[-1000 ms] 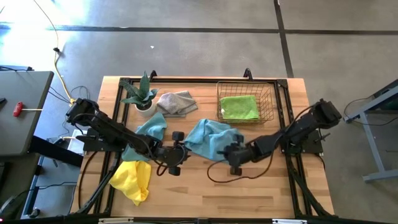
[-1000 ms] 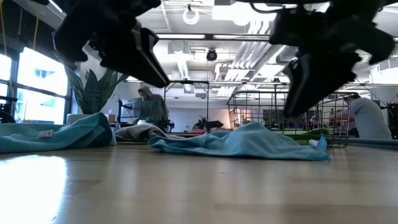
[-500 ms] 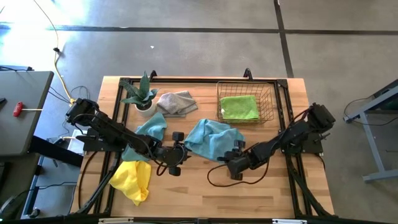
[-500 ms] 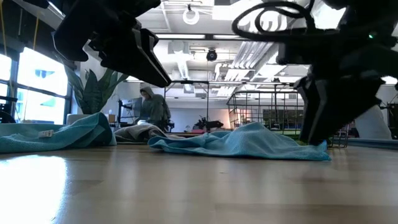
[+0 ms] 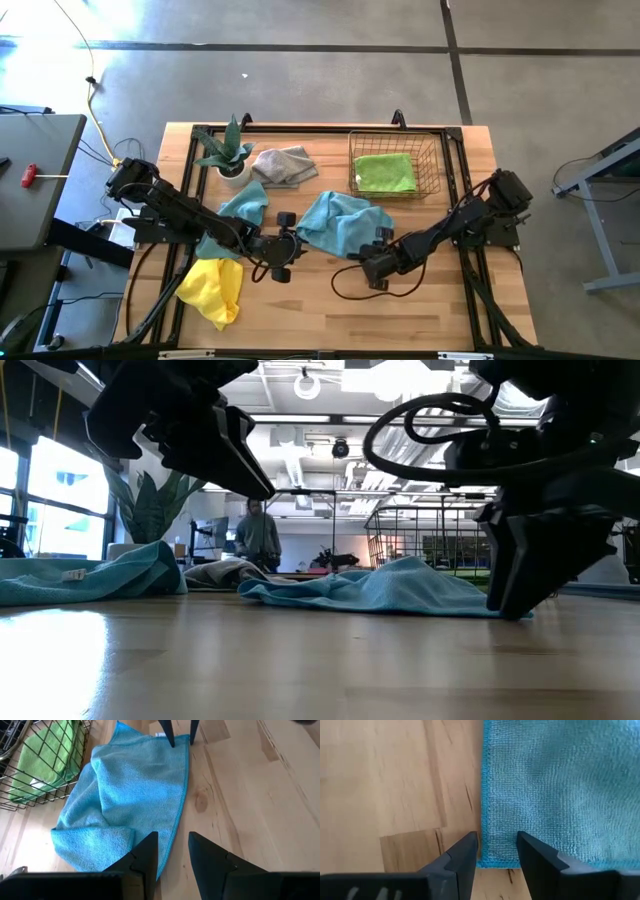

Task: Fold microfiber towels
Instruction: Fold the bottom blue microfiber towel

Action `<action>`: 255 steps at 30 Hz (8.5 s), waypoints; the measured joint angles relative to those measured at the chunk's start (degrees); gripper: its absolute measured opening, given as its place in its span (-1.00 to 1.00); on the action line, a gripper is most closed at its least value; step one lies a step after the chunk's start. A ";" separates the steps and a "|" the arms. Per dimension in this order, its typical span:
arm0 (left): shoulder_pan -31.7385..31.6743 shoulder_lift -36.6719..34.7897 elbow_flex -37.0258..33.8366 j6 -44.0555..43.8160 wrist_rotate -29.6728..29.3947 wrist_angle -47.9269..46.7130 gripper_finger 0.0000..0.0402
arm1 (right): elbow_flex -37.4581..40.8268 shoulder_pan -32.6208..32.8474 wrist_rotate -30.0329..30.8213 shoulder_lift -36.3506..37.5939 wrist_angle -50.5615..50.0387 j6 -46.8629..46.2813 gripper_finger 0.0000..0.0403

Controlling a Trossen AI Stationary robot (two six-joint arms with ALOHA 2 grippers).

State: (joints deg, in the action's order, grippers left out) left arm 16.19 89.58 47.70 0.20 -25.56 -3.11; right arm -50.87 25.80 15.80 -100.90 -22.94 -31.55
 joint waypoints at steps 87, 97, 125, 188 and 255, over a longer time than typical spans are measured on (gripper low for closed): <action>-0.04 19.82 0.20 2.90 -9.45 32.59 -0.51 | -20.61 -9.65 -12.39 3.15 -4.21 -19.40 -1.00; 0.38 21.20 0.15 0.28 -9.57 23.52 -0.51 | -20.66 -8.80 -10.10 8.31 -5.24 -19.38 -1.00; 0.84 21.18 0.20 -1.16 -6.41 17.79 -0.51 | -20.68 -2.11 5.13 20.68 -34.31 -28.06 -1.00; 3.74 15.37 3.31 -8.85 -2.42 8.91 -0.99 | -20.65 1.45 11.23 20.63 -31.04 -15.98 -1.00; -2.69 -27.61 3.39 26.14 -30.17 -21.13 -1.00 | -35.32 -2.42 34.17 14.12 -40.27 24.77 -1.00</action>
State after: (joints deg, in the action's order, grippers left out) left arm 13.50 61.97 51.09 26.34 -55.73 -24.24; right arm -86.19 23.38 49.97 -86.78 -63.20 -6.78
